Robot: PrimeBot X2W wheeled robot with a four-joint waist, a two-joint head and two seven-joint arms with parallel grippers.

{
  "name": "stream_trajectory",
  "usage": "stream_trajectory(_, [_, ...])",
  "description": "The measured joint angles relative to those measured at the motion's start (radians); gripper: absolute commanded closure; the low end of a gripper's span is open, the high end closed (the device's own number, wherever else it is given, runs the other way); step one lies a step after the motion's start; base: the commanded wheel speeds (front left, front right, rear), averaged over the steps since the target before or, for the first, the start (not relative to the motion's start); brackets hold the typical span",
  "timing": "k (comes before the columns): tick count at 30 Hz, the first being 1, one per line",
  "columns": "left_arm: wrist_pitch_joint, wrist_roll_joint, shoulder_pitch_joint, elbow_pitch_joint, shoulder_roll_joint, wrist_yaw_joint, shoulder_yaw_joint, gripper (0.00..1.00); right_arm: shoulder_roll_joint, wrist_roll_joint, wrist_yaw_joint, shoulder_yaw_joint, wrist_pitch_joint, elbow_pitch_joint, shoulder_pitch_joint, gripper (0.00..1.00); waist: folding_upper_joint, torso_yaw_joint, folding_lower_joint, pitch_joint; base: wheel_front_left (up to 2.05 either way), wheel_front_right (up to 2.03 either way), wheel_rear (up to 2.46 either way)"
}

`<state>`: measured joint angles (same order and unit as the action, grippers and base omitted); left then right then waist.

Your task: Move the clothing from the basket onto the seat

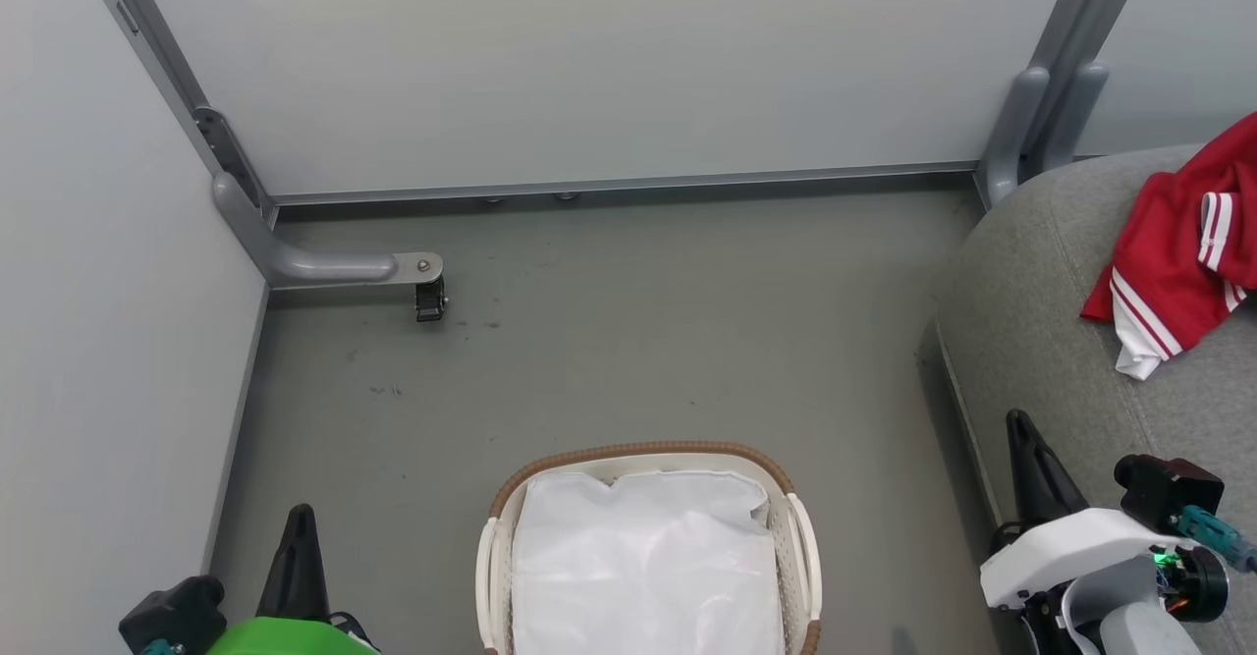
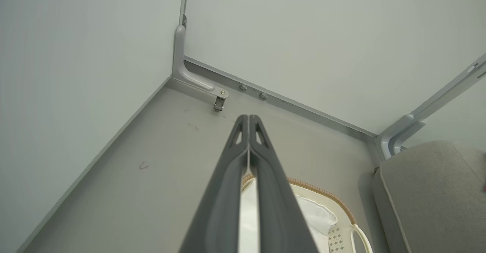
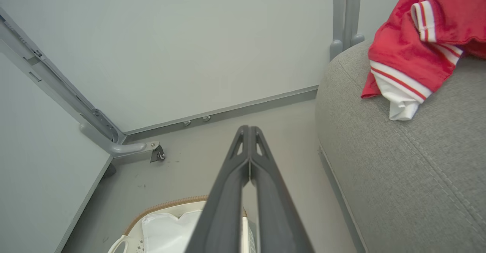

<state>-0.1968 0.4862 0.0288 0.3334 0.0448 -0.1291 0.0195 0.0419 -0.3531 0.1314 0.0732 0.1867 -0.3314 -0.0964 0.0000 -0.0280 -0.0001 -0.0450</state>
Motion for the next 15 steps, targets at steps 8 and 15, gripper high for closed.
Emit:
stream_trajectory(8, [0.035,0.13,-0.012,-0.008,0.0,0.0,0.009,1.0,0.0,-0.145,0.0,0.001,-0.032,0.012,0.0,1.0,0.0,0.002,0.0,0.003,0.0,0.0,0.0])
stream_trajectory(15, [0.063,0.23,-0.024,-0.016,0.001,0.0,0.016,1.0,0.0,-0.258,0.0,0.004,-0.058,0.02,0.0,1.0,0.0,0.004,0.0,0.006,0.0,0.0,0.0])
